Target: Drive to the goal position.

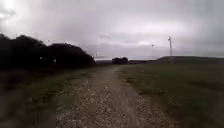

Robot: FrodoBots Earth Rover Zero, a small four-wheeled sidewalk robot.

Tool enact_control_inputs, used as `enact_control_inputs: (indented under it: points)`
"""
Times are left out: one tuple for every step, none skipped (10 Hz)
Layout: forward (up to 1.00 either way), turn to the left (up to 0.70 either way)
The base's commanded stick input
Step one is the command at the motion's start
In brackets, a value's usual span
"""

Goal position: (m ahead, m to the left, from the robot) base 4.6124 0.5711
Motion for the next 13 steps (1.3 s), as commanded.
enact_control_inputs:
  points:
    - [0.85,-0.34]
    - [0.85,-0.29]
    - [0.85,-0.23]
    - [0.85,-0.17]
    - [0.85,-0.11]
    - [0.85,-0.05]
    - [0.84,0.03]
    - [0.77,0.18]
    - [0.71,0.33]
    - [0.70,0.35]
    - [0.70,0.35]
    - [0.70,0.35]
    - [0.70,0.35]
